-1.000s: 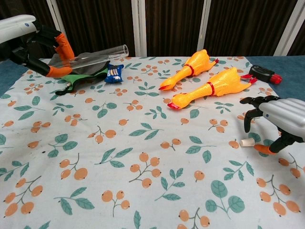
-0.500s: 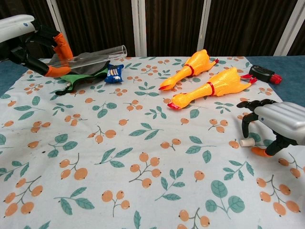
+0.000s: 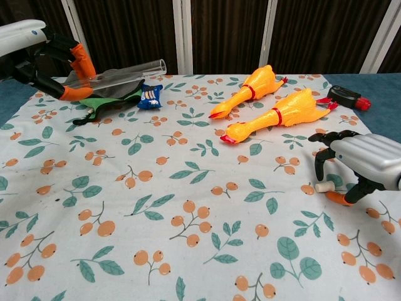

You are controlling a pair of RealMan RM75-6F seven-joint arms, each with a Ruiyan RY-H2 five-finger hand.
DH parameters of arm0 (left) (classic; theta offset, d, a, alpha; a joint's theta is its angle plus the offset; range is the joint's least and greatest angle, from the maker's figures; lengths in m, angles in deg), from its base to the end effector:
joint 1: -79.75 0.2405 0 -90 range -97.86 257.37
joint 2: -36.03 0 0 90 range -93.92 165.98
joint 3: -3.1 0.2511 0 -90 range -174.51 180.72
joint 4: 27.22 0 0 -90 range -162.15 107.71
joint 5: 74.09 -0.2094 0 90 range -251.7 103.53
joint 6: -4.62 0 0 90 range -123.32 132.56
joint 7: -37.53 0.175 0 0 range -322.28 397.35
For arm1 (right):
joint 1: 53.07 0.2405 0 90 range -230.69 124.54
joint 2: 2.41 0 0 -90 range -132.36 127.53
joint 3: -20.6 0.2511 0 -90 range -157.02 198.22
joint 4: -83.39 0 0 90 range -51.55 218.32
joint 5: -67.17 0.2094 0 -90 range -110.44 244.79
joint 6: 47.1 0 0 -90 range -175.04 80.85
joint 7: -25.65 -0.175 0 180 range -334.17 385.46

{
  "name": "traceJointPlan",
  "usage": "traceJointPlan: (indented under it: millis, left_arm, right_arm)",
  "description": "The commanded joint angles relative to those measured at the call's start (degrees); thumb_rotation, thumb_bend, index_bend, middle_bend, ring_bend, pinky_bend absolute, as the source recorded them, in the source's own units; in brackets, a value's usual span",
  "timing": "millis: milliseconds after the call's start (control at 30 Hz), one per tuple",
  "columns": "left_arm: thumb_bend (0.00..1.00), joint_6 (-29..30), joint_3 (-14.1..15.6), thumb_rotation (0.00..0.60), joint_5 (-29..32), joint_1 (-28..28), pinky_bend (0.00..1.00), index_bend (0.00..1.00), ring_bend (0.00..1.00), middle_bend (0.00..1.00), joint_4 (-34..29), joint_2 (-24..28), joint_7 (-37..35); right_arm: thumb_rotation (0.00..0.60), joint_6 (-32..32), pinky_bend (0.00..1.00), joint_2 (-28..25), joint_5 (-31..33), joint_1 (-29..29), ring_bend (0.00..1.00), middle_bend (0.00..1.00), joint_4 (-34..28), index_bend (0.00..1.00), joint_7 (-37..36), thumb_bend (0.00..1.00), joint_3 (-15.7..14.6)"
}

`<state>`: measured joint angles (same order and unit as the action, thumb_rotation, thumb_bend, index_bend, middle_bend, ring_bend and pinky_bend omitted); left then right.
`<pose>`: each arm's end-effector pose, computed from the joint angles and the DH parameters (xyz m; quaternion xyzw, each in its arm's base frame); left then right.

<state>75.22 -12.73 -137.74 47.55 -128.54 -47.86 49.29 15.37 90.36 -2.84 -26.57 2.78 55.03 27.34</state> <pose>-0.1318 0.3404 0.0447 -0.5798 -0.4753 -0.5087 0.4233 -0.2232 -0.3095 -0.0349 0.7301 -0.3589 0.2940 0.5017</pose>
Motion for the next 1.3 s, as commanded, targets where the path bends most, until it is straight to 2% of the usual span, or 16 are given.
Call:
traceJointPlan:
  millis: [33, 500, 700, 967, 1300]
  left_arm:
    - [0.53, -0.1, 0.0, 0.600, 0.1, -0.1, 0.00, 0.66, 0.04, 0.51, 0.1, -0.1, 0.0]
    - [0.53, -0.3, 0.2, 0.600, 0.5, -0.5, 0.00, 0.66, 0.04, 0.51, 0.5, -0.6, 0.4]
    - [0.53, -0.2, -0.1, 0.600, 0.8, -0.8, 0.00, 0.66, 0.04, 0.51, 0.2, -0.9, 0.8]
    - [0.53, -0.4, -1.2, 0.600, 2.7, -2.2, 0.00, 0.66, 0.04, 0.51, 0.0, -2.7, 2.4]
    - [0.54, -0.7, -3.9, 0.600, 5.9, -5.4, 0.00, 0.66, 0.04, 0.51, 5.8, -10.9, 0.8]
  right_arm:
    - [0.600, 0.0, 0.00, -0.1, 0.2, 0.2, 0.00, 0.08, 0.0, 0.50, 0.1, 0.41, 0.1]
    - [0.600, -0.1, 0.00, 0.3, 0.9, 0.6, 0.01, 0.09, 0.3, 0.55, 0.0, 0.42, -0.3]
    - [0.600, 1.5, 0.00, -0.3, -0.8, 0.8, 0.02, 0.10, -0.7, 0.57, -1.2, 0.43, 0.1]
    - [0.600, 5.4, 0.00, -4.0, -4.5, 1.9, 0.02, 0.11, -4.7, 0.58, -3.6, 0.43, 3.3]
    - [0.600, 7.9, 0.00, -8.3, -7.5, 4.3, 0.02, 0.11, -5.7, 0.58, -5.8, 0.43, 7.7]
